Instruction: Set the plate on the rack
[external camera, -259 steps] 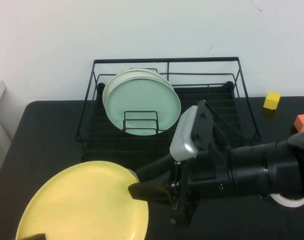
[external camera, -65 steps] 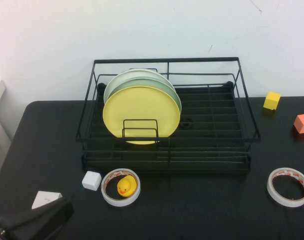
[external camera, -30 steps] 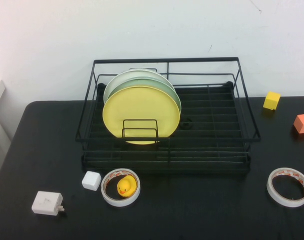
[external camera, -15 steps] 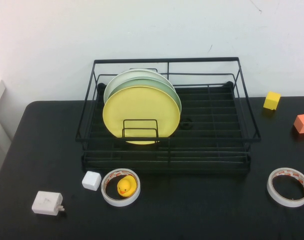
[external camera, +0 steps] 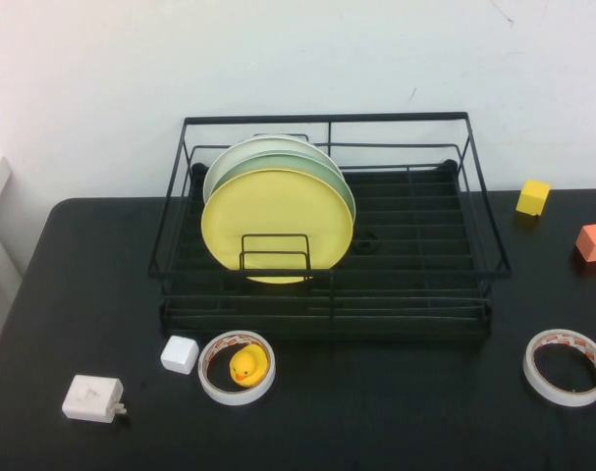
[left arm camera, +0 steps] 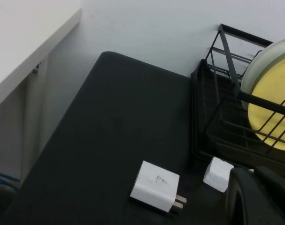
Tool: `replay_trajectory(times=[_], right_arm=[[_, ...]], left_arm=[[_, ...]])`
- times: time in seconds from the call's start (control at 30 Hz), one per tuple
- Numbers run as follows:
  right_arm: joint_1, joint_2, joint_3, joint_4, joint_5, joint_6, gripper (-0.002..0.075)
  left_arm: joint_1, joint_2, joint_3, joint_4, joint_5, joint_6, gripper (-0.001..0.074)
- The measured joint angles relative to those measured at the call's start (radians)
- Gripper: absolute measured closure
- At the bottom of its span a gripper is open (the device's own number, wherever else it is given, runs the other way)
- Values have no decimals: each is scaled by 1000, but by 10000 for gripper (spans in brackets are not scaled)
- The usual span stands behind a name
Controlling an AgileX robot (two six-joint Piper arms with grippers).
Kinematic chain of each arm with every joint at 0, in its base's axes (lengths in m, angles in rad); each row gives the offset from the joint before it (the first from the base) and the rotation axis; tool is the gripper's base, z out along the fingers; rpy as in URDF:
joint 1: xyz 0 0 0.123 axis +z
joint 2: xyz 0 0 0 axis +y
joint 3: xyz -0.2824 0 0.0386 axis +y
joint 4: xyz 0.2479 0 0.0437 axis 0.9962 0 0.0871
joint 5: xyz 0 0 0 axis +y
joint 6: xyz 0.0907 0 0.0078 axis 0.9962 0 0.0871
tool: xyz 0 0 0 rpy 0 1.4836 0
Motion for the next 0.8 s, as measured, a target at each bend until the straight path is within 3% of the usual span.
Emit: replay_trajectory(times=[0.8], right_arm=[[0, 0, 0, 0, 2, 0, 728]], left_arm=[[0, -2, -2, -7, 59, 88, 736]])
